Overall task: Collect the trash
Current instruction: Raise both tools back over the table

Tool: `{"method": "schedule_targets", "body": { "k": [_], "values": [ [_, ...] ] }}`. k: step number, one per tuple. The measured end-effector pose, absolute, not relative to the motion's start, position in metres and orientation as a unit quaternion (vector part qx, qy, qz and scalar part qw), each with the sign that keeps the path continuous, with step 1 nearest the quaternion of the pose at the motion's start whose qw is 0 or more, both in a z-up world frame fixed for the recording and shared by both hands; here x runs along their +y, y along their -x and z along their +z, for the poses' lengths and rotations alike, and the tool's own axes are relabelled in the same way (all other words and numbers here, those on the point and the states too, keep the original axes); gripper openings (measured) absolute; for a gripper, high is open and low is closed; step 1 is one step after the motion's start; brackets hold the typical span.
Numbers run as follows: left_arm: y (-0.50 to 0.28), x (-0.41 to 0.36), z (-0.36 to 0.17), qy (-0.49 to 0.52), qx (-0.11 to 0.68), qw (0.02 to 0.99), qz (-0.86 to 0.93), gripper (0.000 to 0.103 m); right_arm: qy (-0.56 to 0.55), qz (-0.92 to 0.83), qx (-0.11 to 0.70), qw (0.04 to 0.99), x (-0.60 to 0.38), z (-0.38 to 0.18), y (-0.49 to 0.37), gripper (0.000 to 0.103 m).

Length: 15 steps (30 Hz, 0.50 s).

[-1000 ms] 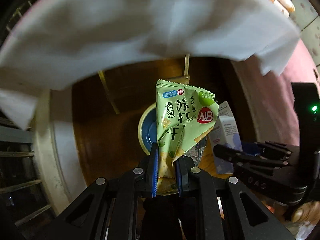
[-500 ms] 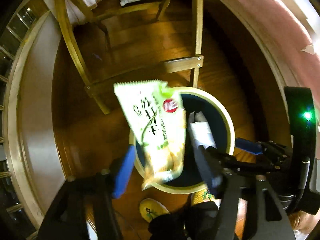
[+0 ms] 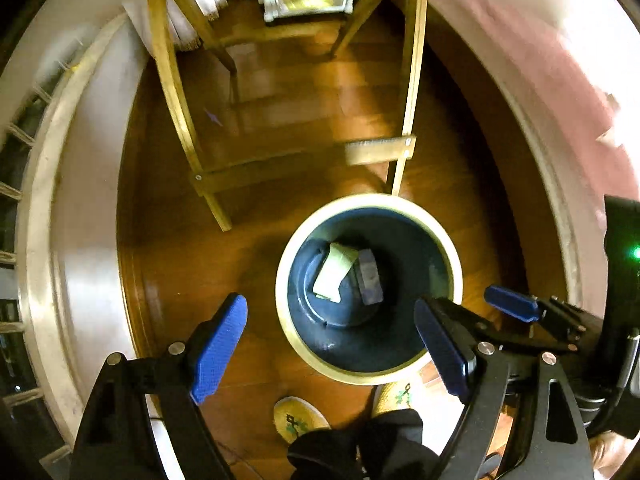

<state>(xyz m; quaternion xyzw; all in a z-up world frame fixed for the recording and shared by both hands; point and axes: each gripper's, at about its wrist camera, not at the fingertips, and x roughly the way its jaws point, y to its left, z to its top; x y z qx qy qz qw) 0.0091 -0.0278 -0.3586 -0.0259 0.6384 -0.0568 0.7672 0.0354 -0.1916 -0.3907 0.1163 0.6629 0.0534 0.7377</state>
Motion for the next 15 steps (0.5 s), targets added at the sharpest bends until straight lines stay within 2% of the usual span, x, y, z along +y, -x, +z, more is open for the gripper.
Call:
{"method": "schedule_targets", "body": {
  "k": [7, 15],
  "values": [
    [0.011, -0.016, -0.241, 0.03, 0.601, 0.796, -0.059, 0.087, -0.118, 0.059, 0.647, 0.751, -0.184, -0.288, -0.024, 0.067],
    [0.033, 0.008, -0.087, 0.029, 0.552, 0.829, -0.078, 0.087, -0.118, 0.1, 0.597, 0.787, -0.159, -0.136, -0.008, 0.067]
  ]
}}
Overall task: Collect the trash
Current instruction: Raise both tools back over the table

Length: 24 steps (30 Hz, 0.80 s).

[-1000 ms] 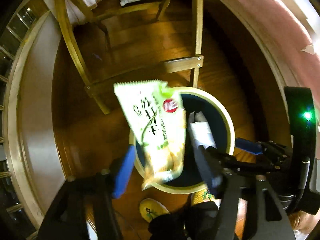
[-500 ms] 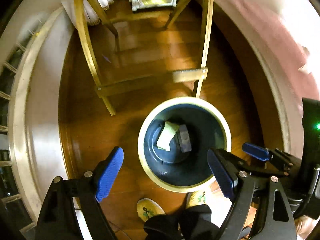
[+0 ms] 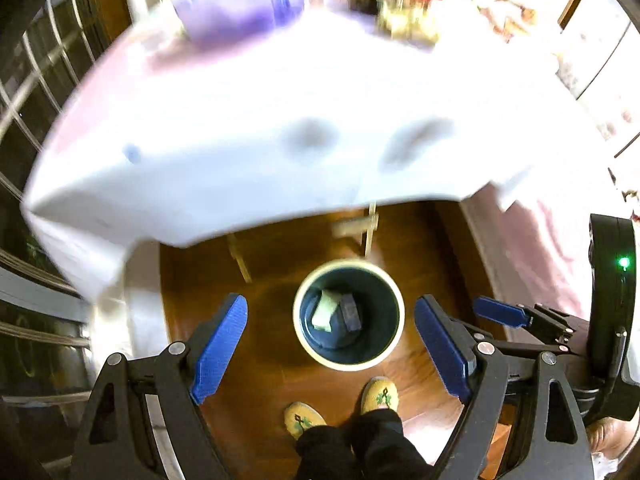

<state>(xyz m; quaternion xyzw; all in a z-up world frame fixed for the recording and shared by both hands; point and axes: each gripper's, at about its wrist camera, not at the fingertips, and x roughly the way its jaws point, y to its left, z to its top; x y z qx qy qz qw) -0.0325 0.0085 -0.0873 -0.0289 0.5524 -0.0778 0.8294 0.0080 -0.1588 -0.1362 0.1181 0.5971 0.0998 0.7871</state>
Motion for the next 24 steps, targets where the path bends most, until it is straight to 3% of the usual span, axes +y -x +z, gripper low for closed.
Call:
{"method": "schedule_targets", "body": {
  "k": [5, 12, 18, 24],
  "values": [
    [0.039, 0.032, -0.003, 0.02, 0.502, 0.863, -0.062, 0.087, -0.103, 0.12, 0.562, 0.812, -0.136, -0.057, -0.001, 0.069],
    [0.04, 0.059, 0.071, 0.028, 0.468, 0.881, -0.068, 0.087, -0.073, 0.116, 0.498, 0.856, -0.114, 0.035, -0.001, 0.072],
    [0.039, 0.063, 0.107, 0.007, 0.437, 0.897, -0.066, 0.086, -0.051, 0.112, 0.448, 0.885, -0.117, 0.088, -0.01, 0.072],
    [0.014, 0.07, 0.12, 0.008, 0.428, 0.902, -0.053, 0.086, -0.009, 0.117, 0.427, 0.897, -0.119, 0.106, -0.034, 0.072]
  ]
}}
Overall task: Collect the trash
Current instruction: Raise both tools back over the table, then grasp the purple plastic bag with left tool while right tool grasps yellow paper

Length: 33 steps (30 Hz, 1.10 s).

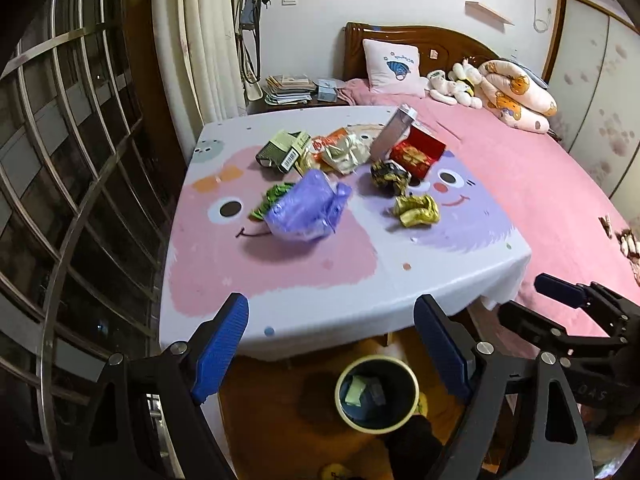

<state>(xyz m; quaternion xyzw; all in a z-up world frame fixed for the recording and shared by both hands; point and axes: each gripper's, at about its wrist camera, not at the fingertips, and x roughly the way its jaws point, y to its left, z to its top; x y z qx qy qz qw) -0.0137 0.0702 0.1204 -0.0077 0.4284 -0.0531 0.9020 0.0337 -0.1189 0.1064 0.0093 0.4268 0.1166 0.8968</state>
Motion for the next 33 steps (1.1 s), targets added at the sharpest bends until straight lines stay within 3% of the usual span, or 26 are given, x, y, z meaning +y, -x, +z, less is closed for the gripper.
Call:
{"method": "schedule_targets", "body": {
  "k": [10, 20, 29, 31, 33],
  "values": [
    [-0.082, 0.057, 0.102, -0.004, 0.452, 0.892, -0.017, 0.086, 0.058, 0.144, 0.44, 0.884, -0.148, 0.078, -0.13, 0.076],
    [-0.218, 0.037, 0.033, -0.02, 0.528, 0.849, 0.005, 0.086, 0.179, 0.221, 0.453, 0.845, -0.154, 0.008, -0.249, 0.077],
    [-0.263, 0.039, -0.034, -0.021, 0.594, 0.803, 0.032, 0.086, 0.287, 0.284, 0.447, 0.798, -0.132, -0.052, -0.291, 0.077],
    [-0.269, 0.037, -0.045, -0.027, 0.6, 0.798, 0.039, 0.086, 0.288, 0.292, 0.455, 0.79, -0.132, -0.059, -0.3, 0.072],
    [-0.275, 0.034, -0.054, -0.031, 0.602, 0.796, 0.046, 0.086, 0.283, 0.299, 0.466, 0.783, -0.133, -0.065, -0.311, 0.059]
  ]
}}
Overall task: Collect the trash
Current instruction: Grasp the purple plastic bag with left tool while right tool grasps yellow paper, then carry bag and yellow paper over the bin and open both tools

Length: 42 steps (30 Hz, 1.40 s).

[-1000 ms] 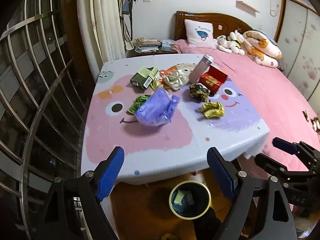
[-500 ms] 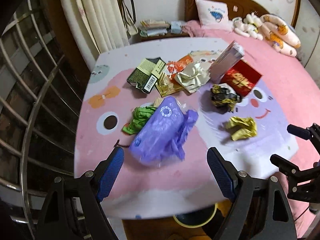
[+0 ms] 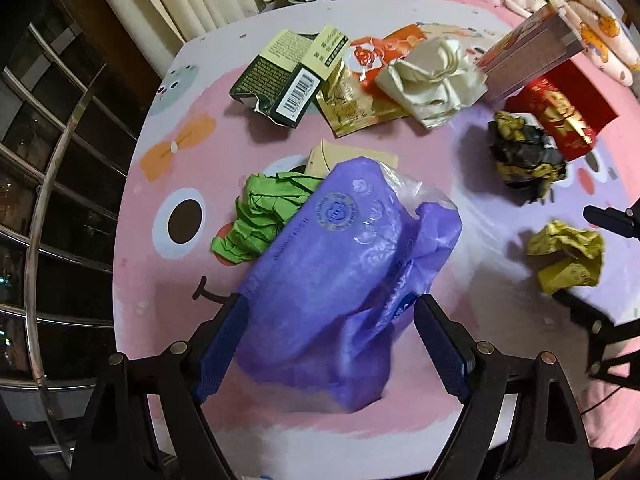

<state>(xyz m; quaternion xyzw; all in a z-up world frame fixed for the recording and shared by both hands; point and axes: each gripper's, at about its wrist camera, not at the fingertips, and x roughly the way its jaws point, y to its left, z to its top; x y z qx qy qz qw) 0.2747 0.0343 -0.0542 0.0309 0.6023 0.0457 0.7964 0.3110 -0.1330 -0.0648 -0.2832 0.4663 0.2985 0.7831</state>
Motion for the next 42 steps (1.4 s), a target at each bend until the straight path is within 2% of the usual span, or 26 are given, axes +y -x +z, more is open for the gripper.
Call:
{"method": "schedule_targets", "body": {
  "k": [2, 5, 7, 11, 13, 16, 19, 21, 30, 42],
  "values": [
    [-0.279, 0.034, -0.063, -0.031, 0.607, 0.792, 0.053, 0.086, 0.277, 0.305, 0.477, 0.777, -0.133, -0.069, -0.318, 0.045],
    [-0.286, 0.032, -0.069, -0.035, 0.611, 0.789, 0.057, 0.086, 0.261, 0.311, 0.482, 0.776, -0.135, -0.071, -0.33, 0.034],
    [-0.286, 0.032, -0.071, -0.034, 0.614, 0.786, 0.06, 0.082, 0.249, 0.317, 0.489, 0.774, -0.137, -0.071, -0.335, 0.032],
    [-0.291, 0.03, -0.084, -0.037, 0.635, 0.77, 0.054, 0.059, 0.225, 0.325, 0.5, 0.77, -0.139, -0.07, -0.341, 0.03],
    [-0.291, 0.03, -0.086, -0.04, 0.634, 0.771, 0.056, 0.054, 0.214, 0.327, 0.504, 0.77, -0.141, -0.067, -0.342, 0.03],
    [-0.289, 0.028, -0.08, -0.024, 0.633, 0.772, 0.05, 0.03, 0.191, 0.328, 0.502, 0.777, -0.144, -0.057, -0.34, 0.029],
    [-0.283, 0.026, -0.069, -0.013, 0.625, 0.779, 0.046, 0.027, 0.163, 0.323, 0.5, 0.787, -0.147, -0.046, -0.333, 0.028],
    [-0.276, 0.028, -0.057, -0.001, 0.621, 0.783, 0.038, 0.021, 0.14, 0.317, 0.501, 0.793, -0.15, -0.038, -0.333, 0.028],
    [-0.227, 0.03, -0.008, 0.053, 0.59, 0.806, 0.01, 0.016, 0.07, 0.289, 0.49, 0.82, -0.149, 0.003, -0.297, 0.027],
    [-0.129, 0.033, 0.051, 0.061, 0.542, 0.835, -0.072, 0.015, -0.013, 0.223, 0.476, 0.85, -0.14, 0.045, -0.183, 0.027]
  ]
}}
